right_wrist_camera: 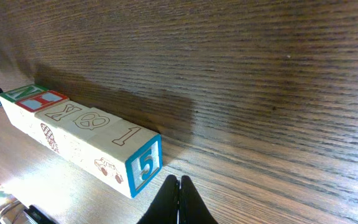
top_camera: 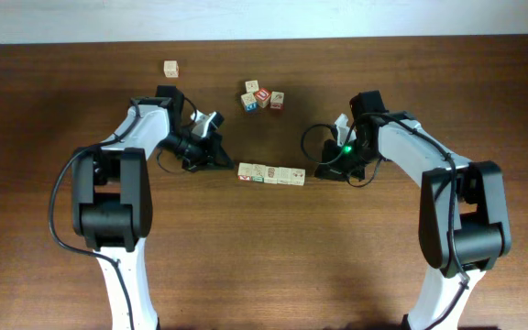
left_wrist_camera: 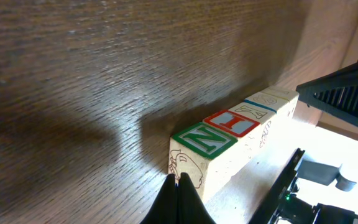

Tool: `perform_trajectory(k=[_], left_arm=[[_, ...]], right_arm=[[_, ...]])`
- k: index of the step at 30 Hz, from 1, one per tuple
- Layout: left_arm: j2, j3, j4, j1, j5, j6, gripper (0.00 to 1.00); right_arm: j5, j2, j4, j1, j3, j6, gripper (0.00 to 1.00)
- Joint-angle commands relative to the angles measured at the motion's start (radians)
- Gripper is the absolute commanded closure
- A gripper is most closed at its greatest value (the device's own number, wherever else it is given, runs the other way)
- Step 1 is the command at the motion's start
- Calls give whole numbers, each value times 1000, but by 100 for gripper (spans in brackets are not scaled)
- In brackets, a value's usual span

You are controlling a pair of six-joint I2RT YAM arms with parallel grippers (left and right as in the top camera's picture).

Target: Rotate 5 blocks

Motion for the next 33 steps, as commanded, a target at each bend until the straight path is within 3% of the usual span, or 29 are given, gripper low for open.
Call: perform_trajectory(k=[1,33], left_arm=[[6,-4,-7,0,21,40,100],[6,-4,-7,-58,-27,42,100]], right_arm=[[-17,19,0,4,-11,-14,96],[-105,46,39,3,-46,-43,96]])
